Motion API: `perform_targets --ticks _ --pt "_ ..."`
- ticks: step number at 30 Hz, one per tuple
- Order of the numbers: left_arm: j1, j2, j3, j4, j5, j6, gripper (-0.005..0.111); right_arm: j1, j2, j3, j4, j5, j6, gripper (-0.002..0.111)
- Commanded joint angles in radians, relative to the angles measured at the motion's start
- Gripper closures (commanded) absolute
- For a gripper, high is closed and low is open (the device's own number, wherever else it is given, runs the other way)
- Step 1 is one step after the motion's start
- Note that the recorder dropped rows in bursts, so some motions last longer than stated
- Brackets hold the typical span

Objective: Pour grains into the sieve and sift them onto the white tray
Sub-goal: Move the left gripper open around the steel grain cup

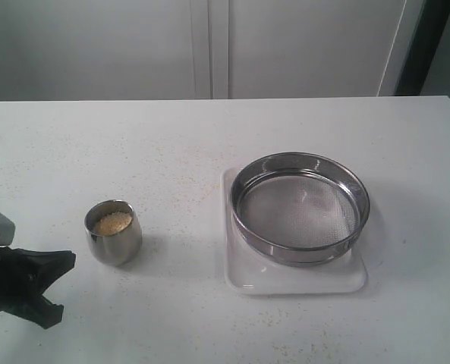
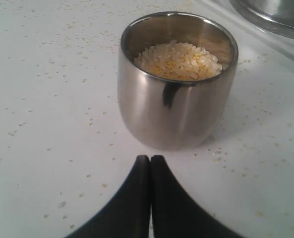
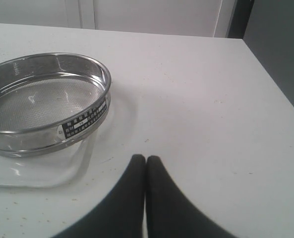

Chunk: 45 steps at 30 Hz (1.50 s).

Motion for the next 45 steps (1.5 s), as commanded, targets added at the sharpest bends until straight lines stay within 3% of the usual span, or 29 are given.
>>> perform_targets --ticks 1,3,6,13,15,26,36,45 --pt "0.003 0.005 -0.018 0.037 -0.008 -0.013 0.107 -0.001 -0.005 0.006 -0.004 -0.016 0.0 0.108" --pt "0.003 0.005 -0.02 0.037 -0.008 -0.013 0.104 -0.001 -0.005 0.006 -0.004 -0.016 0.0 0.108" --pt "0.003 0.005 -0.02 0.037 -0.008 -0.013 0.09 -0.001 -0.005 0.006 -0.004 -0.016 0.0 0.108" --pt "0.003 0.005 -0.022 0.042 -0.008 -0.013 0.02 -0.001 -0.005 0.006 -0.004 -0.016 0.0 0.108" --pt "0.003 0.005 -0.022 0.044 -0.008 -0.015 0.01 -0.001 -0.005 0.006 -0.004 -0.016 0.0 0.108" --pt "0.001 0.005 -0.055 0.092 -0.008 -0.039 0.008 -0.001 -0.005 0.006 -0.004 -0.016 0.0 0.108" --pt "-0.071 0.007 -0.154 0.099 -0.006 -0.053 0.008 -0.001 -0.005 0.006 -0.004 -0.016 0.0 0.108" --pt "-0.086 0.007 -0.21 0.091 0.034 -0.053 0.008 -0.001 -0.005 0.006 -0.006 -0.016 0.0 0.108"
